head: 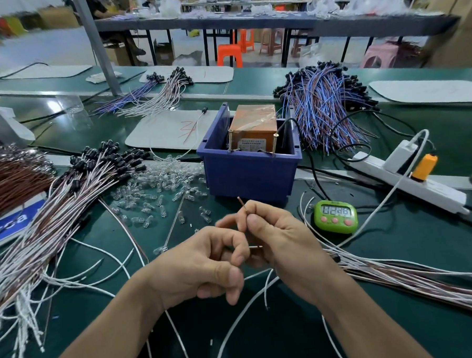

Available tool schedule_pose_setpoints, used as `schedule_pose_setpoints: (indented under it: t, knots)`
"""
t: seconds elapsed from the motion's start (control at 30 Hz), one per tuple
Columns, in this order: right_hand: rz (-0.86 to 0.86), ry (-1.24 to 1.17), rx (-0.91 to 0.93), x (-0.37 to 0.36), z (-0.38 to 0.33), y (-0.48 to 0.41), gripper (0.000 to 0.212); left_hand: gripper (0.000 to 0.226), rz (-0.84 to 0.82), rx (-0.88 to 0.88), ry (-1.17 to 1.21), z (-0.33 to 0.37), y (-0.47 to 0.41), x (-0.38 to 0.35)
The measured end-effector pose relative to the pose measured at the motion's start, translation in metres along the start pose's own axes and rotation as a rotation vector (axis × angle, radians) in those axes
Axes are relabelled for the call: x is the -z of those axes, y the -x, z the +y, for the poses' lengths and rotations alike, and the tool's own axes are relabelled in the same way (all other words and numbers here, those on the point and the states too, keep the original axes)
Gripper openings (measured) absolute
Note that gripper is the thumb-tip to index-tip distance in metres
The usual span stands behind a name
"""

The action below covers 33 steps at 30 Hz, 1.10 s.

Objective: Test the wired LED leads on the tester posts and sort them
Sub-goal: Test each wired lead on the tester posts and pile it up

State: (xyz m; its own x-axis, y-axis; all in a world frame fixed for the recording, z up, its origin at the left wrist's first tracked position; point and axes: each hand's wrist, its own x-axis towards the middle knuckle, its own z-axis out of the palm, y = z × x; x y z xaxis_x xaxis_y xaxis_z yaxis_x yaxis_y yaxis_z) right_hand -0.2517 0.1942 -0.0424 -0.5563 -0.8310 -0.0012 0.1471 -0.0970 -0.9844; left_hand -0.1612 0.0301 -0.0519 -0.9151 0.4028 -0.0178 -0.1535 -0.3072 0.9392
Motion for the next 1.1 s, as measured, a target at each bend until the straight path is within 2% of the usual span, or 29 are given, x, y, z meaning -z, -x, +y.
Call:
schedule_pose_setpoints:
  t: [0.17, 0.27, 0.3, 0.33, 0.4, 0.43, 0.57, 0.7, 0.8, 0.93, 1.1]
  knots:
    - [-0.099, -0.115, -0.069, 0.002, -0.001, 0.002, 0.021, 0.012, -0.14, -0.018, 0.143, 0.0, -0.002, 0.0]
    - [-0.126, -0.092, -0.11, 0.008, -0.004, 0.004, 0.024, 0.001, -0.128, -0.034, 0.12, 0.0, -0.002, 0.005]
    - [-0.13, -0.086, -0.122, 0.009, -0.005, 0.005, 0.025, 0.004, -0.11, -0.035, 0.116, 0.001, -0.002, 0.006]
    - [-0.135, -0.085, -0.136, 0.009, -0.005, 0.006, 0.024, 0.009, -0.119, -0.035, 0.161, 0.001, -0.002, 0.008]
    - [-0.147, -0.107, -0.164, 0.005, -0.004, 0.007, 0.024, 0.016, -0.137, -0.043, 0.406, 0.003, -0.002, 0.01]
    - [-0.149, -0.118, -0.172, 0.002, -0.004, 0.008, 0.024, 0.015, -0.106, -0.045, 0.452, 0.004, -0.002, 0.012]
    - [-0.105, -0.112, -0.162, -0.009, -0.003, 0.008, 0.024, 0.02, 0.09, -0.048, 0.274, 0.003, 0.004, 0.02]
    - [0.057, -0.085, -0.143, -0.004, -0.003, 0.005, 0.035, 0.016, 0.557, -0.098, 0.175, 0.004, -0.002, 0.02]
    - [0.137, -0.167, -0.119, 0.001, -0.002, 0.003, 0.037, 0.019, 0.782, -0.208, 0.275, 0.001, -0.008, 0.019]
    - [0.141, -0.298, -0.111, 0.002, -0.001, 0.003, 0.034, 0.024, 0.87, -0.282, 0.311, 0.0, -0.008, 0.02]
    - [0.079, -0.351, -0.074, 0.0, 0.0, 0.001, 0.031, 0.031, 0.785, -0.192, 0.158, -0.007, -0.014, 0.007]
